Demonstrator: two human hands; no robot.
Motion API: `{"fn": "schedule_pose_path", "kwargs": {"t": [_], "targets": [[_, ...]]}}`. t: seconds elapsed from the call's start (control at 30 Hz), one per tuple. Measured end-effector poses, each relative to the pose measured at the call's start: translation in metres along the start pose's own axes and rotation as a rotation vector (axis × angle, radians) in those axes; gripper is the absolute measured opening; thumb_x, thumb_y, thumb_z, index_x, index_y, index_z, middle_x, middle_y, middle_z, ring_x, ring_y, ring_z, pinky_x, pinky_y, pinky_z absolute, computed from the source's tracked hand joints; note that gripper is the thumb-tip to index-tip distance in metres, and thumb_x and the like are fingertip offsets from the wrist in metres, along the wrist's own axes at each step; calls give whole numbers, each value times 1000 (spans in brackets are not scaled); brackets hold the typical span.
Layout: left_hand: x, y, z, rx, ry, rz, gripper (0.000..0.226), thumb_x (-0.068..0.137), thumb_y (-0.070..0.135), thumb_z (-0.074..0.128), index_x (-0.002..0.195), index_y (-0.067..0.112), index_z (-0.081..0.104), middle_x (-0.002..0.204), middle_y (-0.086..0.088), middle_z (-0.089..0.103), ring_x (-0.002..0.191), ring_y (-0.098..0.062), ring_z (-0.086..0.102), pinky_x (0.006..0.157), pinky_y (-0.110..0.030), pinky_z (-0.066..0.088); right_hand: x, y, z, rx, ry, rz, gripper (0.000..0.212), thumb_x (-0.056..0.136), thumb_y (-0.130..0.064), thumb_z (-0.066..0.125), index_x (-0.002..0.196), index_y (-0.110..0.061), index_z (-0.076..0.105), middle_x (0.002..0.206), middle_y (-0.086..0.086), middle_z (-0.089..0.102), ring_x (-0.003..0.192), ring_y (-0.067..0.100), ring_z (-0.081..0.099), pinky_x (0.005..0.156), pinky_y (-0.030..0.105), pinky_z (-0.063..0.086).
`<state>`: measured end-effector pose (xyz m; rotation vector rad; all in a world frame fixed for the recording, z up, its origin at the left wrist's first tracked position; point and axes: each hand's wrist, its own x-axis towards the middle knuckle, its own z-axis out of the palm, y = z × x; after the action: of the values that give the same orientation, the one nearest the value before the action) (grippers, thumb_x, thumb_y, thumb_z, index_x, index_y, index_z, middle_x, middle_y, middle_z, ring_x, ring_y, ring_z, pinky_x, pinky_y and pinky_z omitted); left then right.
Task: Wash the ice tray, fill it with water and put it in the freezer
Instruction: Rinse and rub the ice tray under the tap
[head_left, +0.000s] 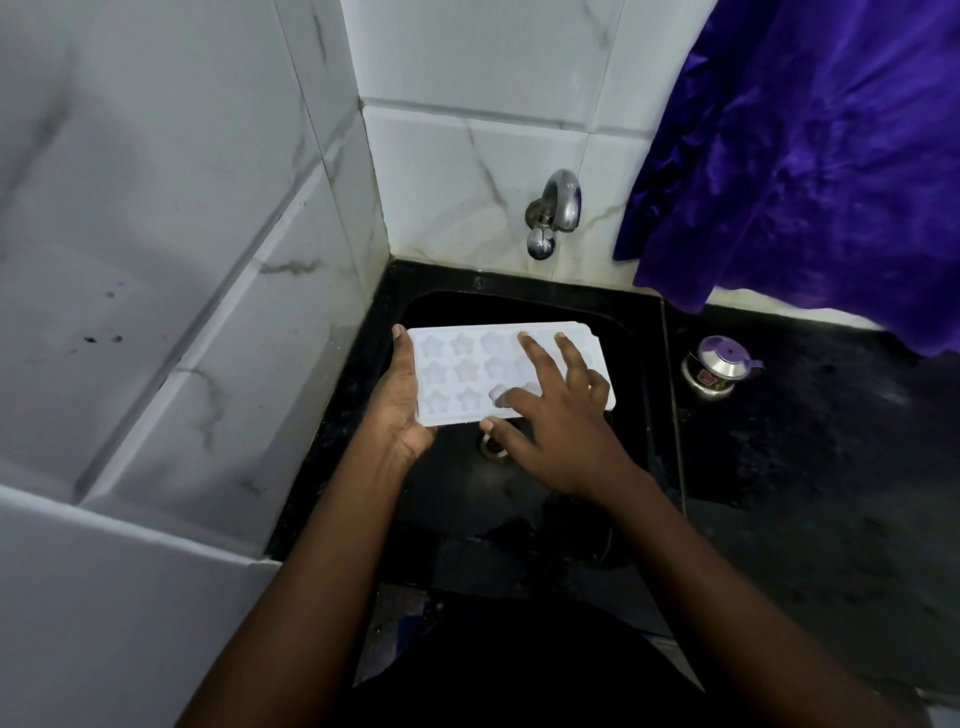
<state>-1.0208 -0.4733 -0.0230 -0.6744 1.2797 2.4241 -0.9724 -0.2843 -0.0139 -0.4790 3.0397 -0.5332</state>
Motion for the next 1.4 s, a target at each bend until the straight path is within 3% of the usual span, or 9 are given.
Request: {"fn": "schedule_pose_path", "kwargs": {"t": [0.2, 0.33, 0.5, 0.7, 0.9, 1.03, 1.13, 1.27, 1.4], "targets": [[5, -4, 2, -15, 8, -15, 86, 102, 76, 28, 138, 9, 66, 127, -19, 76, 108, -35, 78, 81, -48, 65, 4, -5, 6, 32, 13, -94, 42, 98, -64, 49, 131, -40, 59, 176, 1, 0, 160, 31, -14, 117, 58, 10], [6, -4, 6, -31, -11, -30, 83, 101, 77, 31, 130, 10, 70, 122, -19, 78, 101, -34, 80, 74, -48, 66, 6, -4, 12, -6, -47, -100, 41, 96, -49, 58, 137, -44, 56, 176, 2, -7, 159, 34, -19, 118, 61, 11], [8, -8, 8, -14, -8, -39, 86, 99, 80, 32, 136, 11, 68, 126, -20, 76, 106, -37, 79, 73, -49, 66, 9, -5, 10, 20, 12, -106, 35, 90, -43, 57, 124, -36, 67, 176, 2, 1, 160, 33, -14, 117, 56, 9], [10, -8, 8, -25, -3, -38, 88, 98, 81, 34, 139, 11, 66, 131, -21, 74, 118, -40, 73, 93, -55, 61, 10, -4, 11, 51, 54, -110, 33, 90, -41, 57, 119, -35, 71, 175, 3, 11, 160, 34, -7, 116, 55, 8], [7, -6, 11, -14, 17, -29, 83, 100, 78, 34, 132, 11, 70, 127, -20, 76, 109, -36, 77, 87, -51, 63, 12, -4, 12, 60, 72, -120, 31, 90, -41, 58, 117, -34, 72, 174, 2, 16, 160, 32, -4, 116, 52, 7], [8, -7, 10, -6, 36, -18, 83, 99, 79, 35, 134, 12, 70, 126, -19, 77, 110, -36, 77, 93, -53, 61, 13, -7, 10, 4, -10, -95, 40, 88, -44, 53, 123, -33, 70, 175, 4, 10, 160, 34, -8, 117, 55, 7], [8, -7, 9, 4, 53, -24, 86, 99, 80, 35, 138, 11, 68, 131, -19, 75, 119, -38, 73, 102, -57, 57, 12, -12, 9, 82, 73, -119, 33, 86, -35, 55, 115, -30, 69, 174, 2, 16, 160, 34, -3, 116, 56, 10], [7, -6, 11, -2, 44, -45, 82, 99, 79, 37, 135, 13, 70, 126, -17, 77, 113, -35, 76, 85, -49, 64, 14, -19, 12, 40, 0, -168, 51, 84, -31, 57, 134, -37, 58, 176, 3, 2, 159, 35, -10, 115, 58, 11], [5, -4, 11, -16, 78, -48, 76, 95, 81, 46, 127, 16, 69, 120, -17, 79, 106, -37, 78, 89, -55, 62, 17, -24, 12, -32, -116, -174, 62, 83, -26, 58, 142, -43, 54, 175, 1, -10, 158, 34, -19, 116, 57, 8]]}}
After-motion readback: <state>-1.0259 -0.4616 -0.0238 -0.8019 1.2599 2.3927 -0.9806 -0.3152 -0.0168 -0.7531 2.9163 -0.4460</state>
